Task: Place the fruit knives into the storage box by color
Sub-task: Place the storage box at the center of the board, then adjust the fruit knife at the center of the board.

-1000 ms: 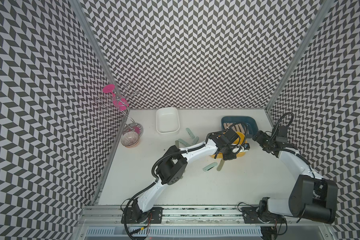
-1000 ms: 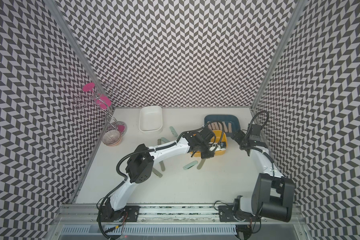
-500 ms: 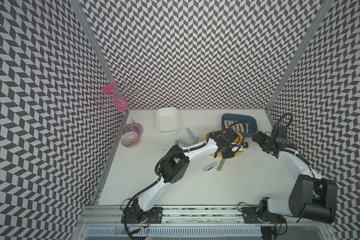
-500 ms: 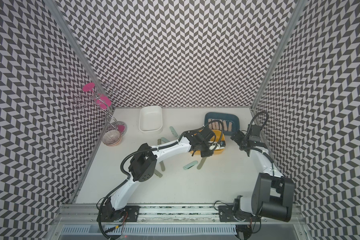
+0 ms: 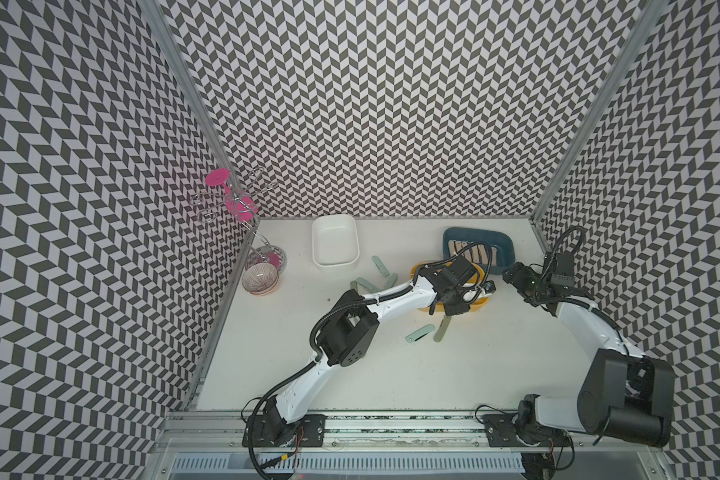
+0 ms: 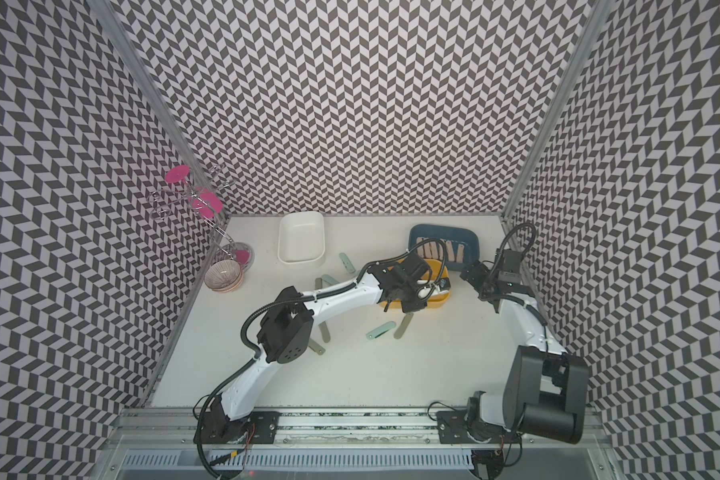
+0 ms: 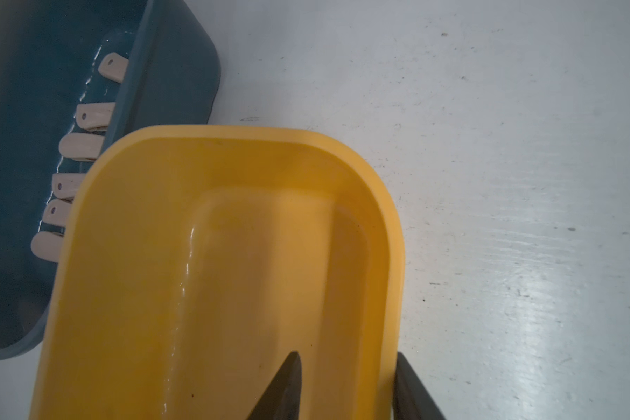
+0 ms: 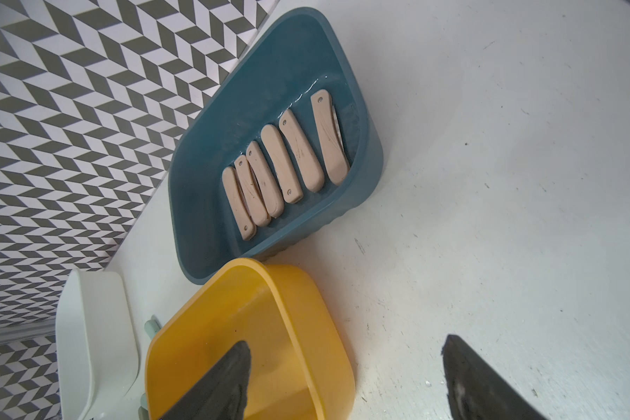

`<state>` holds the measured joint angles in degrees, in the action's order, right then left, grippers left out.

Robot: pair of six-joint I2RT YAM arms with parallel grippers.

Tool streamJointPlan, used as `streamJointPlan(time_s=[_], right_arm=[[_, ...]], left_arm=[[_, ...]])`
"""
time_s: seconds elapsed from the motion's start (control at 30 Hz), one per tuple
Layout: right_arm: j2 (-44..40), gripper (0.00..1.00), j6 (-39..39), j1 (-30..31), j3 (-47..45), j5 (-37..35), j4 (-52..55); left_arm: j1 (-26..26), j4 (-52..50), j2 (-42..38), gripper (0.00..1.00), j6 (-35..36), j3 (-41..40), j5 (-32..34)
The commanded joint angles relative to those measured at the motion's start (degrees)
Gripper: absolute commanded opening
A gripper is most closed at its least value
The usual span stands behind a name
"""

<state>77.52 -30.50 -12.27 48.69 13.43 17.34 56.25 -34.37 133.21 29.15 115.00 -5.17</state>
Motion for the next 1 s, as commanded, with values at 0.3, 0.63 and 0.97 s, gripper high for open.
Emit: streamJointPlan(time_s=[0.3,0.63,0.97], right_arm=[[-3.13,0.81,0.01,-0.13,0.0,3.62,-3.05],[-7.71,0.8,0.89,8.0,-1.4,2.02,0.04],[-10.16,0.8,-0.38,31.1,-3.55,-7.69,5.0]], left_arm=[[-0.44,17.09,-24.85,0.46,-6.4,-16.46,-0.41],[-5.84,34.47,-43.47,0.49,-18.04,-36.81,1.74],[-18.76,49.37,-63.97,0.73,-36.51,-63.12,1.26]])
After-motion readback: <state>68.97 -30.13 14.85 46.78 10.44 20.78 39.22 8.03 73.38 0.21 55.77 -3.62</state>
